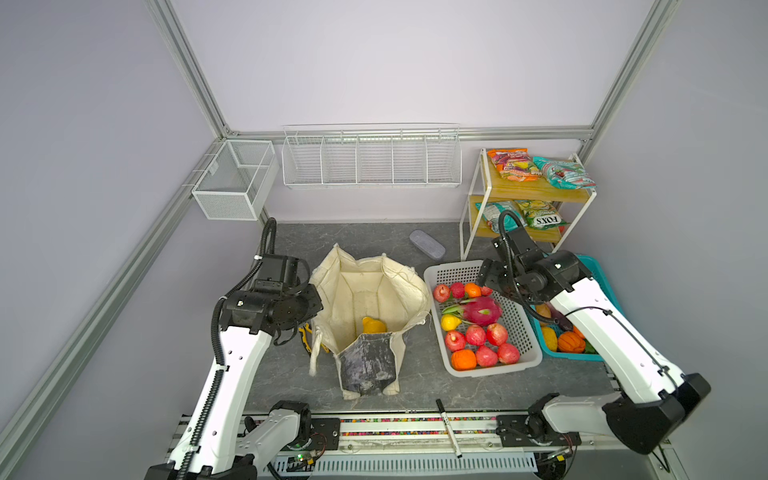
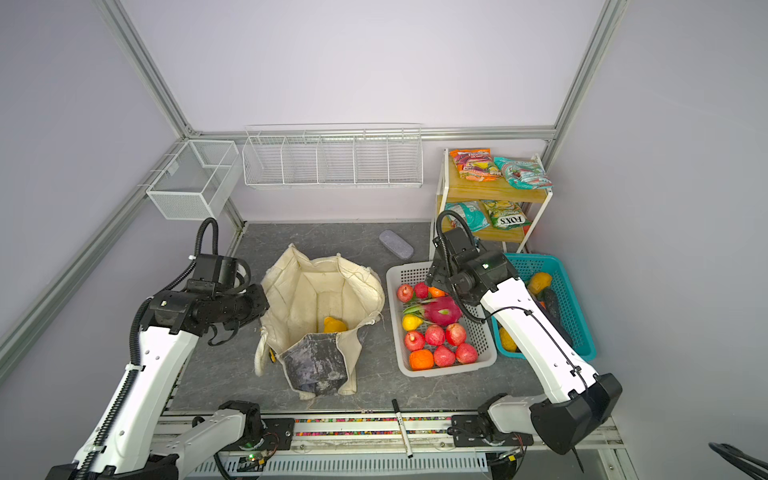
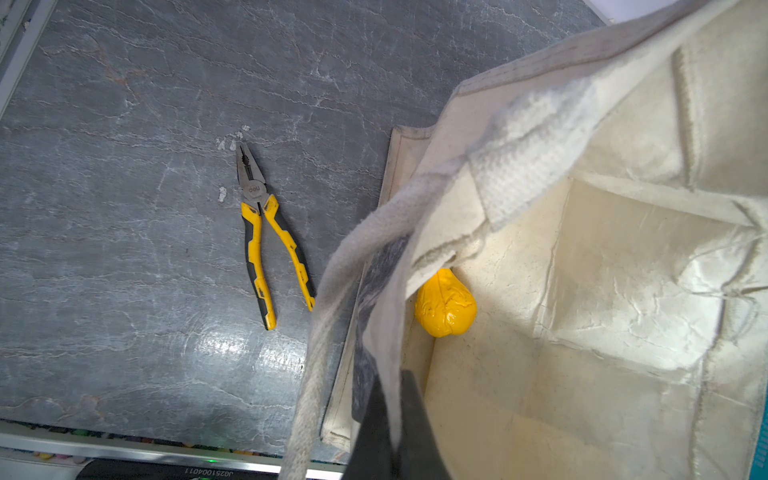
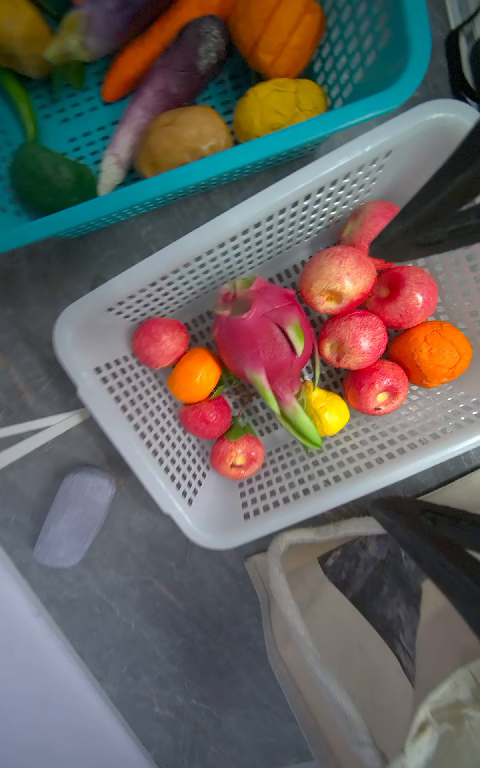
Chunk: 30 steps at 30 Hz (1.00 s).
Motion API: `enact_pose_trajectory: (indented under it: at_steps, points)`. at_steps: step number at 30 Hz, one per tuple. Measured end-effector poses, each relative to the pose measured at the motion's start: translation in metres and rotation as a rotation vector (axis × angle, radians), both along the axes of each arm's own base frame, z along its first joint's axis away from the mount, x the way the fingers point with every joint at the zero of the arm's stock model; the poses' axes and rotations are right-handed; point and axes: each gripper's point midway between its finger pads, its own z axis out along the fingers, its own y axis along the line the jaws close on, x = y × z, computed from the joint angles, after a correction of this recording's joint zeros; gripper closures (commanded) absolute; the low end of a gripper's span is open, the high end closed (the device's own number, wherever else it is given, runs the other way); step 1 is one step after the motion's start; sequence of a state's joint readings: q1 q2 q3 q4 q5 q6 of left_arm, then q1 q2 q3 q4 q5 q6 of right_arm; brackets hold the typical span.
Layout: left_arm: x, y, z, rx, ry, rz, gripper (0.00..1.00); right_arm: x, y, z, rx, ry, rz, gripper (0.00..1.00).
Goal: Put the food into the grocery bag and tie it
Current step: 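Move the right gripper over the white basket above a red apple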
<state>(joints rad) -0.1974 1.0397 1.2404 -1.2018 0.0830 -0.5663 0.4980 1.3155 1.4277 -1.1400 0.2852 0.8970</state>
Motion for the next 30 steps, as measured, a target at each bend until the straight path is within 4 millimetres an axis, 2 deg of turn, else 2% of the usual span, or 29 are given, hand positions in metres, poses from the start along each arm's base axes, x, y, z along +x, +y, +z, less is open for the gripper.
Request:
enact_pose_trajectory:
  at_steps: [5,9,13,22,30]
  points:
    - [0.000,0.000,0.000,0.000,0.000,0.000,1.00,-0.022,-0.004,-0.038,0.018,0.111,-0.042,0.07]
    - [0.000,0.000,0.000,0.000,0.000,0.000,1.00,-0.043,-0.011,-0.072,-0.002,0.206,-0.060,0.01]
    - [0.000,0.000,0.000,0.000,0.000,0.000,1.00,-0.057,-0.017,-0.097,-0.012,0.270,-0.078,0.06]
    - [-0.001,0.000,-0.001,0.000,0.000,0.000,1.00,-0.061,-0.031,-0.126,-0.008,0.312,-0.125,0.19]
    - [-0.001,0.000,0.000,-0.001,-0.003,0.000,1.00,-0.051,-0.035,-0.139,0.023,0.293,-0.133,0.23]
